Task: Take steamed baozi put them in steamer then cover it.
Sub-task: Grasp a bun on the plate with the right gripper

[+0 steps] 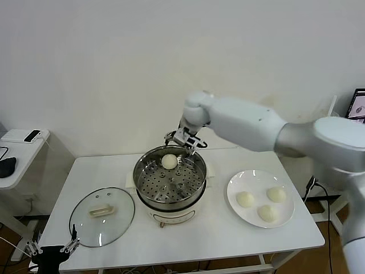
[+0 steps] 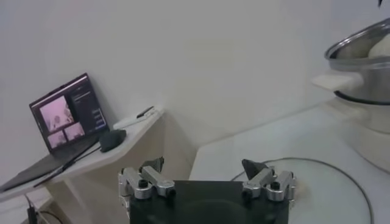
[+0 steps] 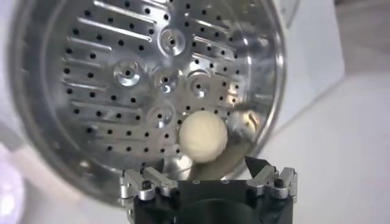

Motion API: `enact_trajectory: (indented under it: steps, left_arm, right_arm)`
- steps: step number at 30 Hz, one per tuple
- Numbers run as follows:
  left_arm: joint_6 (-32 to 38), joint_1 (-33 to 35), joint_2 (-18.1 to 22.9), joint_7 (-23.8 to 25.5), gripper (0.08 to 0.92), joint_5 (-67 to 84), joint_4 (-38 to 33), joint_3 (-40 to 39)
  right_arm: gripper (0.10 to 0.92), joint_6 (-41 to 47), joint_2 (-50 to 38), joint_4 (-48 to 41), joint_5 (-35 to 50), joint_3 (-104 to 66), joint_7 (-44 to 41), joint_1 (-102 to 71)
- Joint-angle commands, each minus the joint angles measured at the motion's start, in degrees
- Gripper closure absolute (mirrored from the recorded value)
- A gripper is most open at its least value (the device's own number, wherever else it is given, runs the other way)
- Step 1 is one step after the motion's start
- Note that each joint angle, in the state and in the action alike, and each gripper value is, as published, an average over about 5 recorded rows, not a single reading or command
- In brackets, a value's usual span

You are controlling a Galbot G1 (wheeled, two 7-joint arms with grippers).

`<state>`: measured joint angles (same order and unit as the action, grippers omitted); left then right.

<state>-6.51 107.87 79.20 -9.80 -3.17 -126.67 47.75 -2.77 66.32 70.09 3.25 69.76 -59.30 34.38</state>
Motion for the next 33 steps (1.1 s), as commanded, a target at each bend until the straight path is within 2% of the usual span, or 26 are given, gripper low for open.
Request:
enact_trajectory:
  steps: [1, 7, 14, 25, 33]
  left_arm:
    - [-0.1, 0.2, -0.5, 0.0, 0.177, 0.4, -0.3, 0.1]
    - [-0.3, -0.4, -1.3, 0.1, 0.177, 1.3, -0.3, 0.3]
    - [-0.2, -0.6, -1.6, 0.1, 0.177, 1.3, 0.0, -0.1]
    - [-0.4, -0.9, -1.4, 0.3, 0.177, 1.1, 0.2, -0.1]
    - [-0.4, -0.7, -1.3, 0.3, 0.177, 0.9, 0.6, 0.6]
  right_arm:
    - [0.203, 17.5, -19.4, 16.2, 7.1, 0.3, -3.5, 3.7]
    - [0.203, 17.5, -30.1, 19.4, 3.3, 0.3, -3.6, -0.2]
    - [0.203, 17.4, -35.9, 20.5, -1.4, -1.6, -3.3, -8.9]
    - [0.203, 17.1, -35.8, 16.1, -6.7, -12.9, -1.6, -26.7]
    - [0.203, 12.8, -29.7, 8.4, -11.9, -21.8, -2.7, -36.1]
